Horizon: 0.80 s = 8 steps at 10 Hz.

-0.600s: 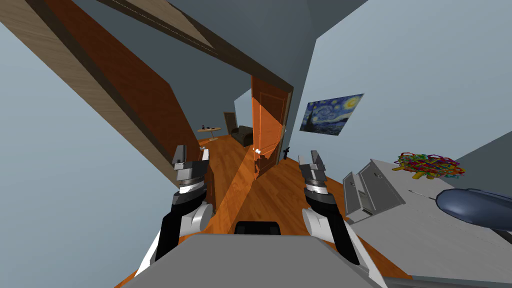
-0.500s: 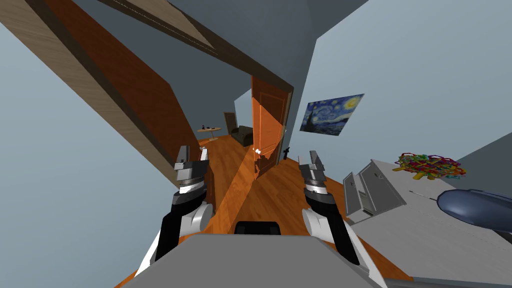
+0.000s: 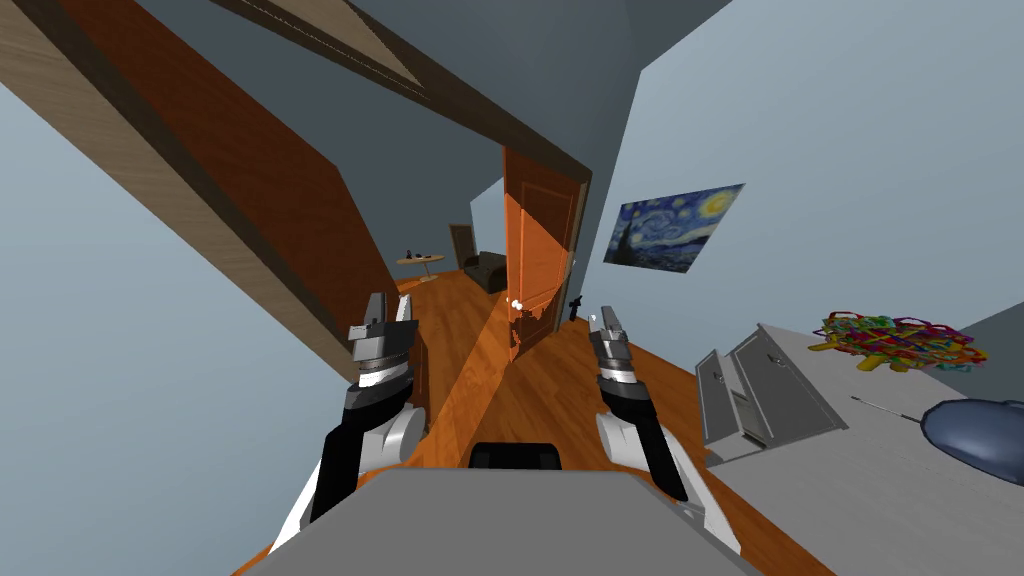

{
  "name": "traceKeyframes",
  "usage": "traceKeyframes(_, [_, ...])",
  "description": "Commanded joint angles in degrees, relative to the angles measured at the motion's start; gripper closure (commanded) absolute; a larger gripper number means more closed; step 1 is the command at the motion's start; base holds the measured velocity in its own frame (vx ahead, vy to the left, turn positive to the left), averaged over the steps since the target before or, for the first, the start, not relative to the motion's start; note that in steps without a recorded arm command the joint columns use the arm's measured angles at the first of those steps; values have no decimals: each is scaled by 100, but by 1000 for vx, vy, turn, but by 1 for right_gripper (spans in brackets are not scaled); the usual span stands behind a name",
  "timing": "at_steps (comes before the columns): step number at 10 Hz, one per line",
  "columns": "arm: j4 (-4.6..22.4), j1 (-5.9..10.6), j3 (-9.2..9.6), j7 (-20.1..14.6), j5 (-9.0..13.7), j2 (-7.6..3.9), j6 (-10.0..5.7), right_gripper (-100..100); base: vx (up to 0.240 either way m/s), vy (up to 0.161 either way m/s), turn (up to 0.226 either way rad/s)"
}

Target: Push the door open

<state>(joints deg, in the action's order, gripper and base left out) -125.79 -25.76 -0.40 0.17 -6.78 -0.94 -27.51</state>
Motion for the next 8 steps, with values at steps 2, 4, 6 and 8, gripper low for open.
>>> traceKeyframes(2, [409,136,15,294,-72,-70,-130,-100,76,-15,26])
traceKeyframes(4, [734,263,42,552,-144,-116,-220,-100,76,-23,35])
traceKeyframes(6, [926,330,57,688,-182,-140,-268,-100,75,-18,24])
traceKeyframes(8, [1275,478,88,987,-266,-185,-373,-100,61,-14,30])
